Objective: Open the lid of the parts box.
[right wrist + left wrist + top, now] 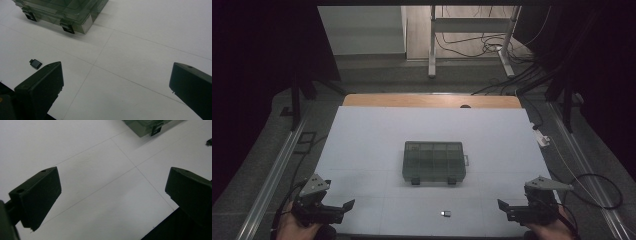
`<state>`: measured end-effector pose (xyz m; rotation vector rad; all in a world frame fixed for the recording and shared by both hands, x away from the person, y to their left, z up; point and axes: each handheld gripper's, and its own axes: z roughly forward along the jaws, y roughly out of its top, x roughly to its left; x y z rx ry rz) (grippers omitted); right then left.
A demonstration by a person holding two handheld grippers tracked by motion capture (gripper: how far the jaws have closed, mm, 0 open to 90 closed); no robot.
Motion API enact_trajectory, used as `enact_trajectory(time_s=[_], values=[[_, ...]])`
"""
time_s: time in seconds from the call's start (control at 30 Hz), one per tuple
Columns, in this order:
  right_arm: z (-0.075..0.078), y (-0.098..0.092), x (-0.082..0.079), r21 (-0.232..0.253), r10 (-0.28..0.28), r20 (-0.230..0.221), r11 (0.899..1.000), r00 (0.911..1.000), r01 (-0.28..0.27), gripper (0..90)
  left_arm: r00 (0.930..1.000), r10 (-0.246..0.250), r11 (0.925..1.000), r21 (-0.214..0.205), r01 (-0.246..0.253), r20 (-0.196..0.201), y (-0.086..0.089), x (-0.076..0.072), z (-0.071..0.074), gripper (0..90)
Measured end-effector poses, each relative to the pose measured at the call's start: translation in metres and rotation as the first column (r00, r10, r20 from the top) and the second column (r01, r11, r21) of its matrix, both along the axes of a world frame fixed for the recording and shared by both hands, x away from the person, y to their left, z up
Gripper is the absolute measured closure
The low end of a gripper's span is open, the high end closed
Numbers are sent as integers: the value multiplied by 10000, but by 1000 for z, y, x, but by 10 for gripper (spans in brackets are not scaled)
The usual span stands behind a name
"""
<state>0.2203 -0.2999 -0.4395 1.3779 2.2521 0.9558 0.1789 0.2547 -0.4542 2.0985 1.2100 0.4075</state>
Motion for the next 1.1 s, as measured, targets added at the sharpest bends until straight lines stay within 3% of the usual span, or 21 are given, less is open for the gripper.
enact_trajectory(time_s=[0.37,0.63,1.1], values=[[-1,2,0,-175,137,-30,9998,9999,-137,0,9999,98,9996,-247,-100,-61,3,1,0,10],[0,4,-1,-339,283,28,9990,9996,-282,0,9998,79,9963,-851,-96,-207,9,2,0,9],[1,8,1,-249,746,-21,9969,9972,-746,0,9995,-70,9978,-657,50,-304,1,9,1,1]])
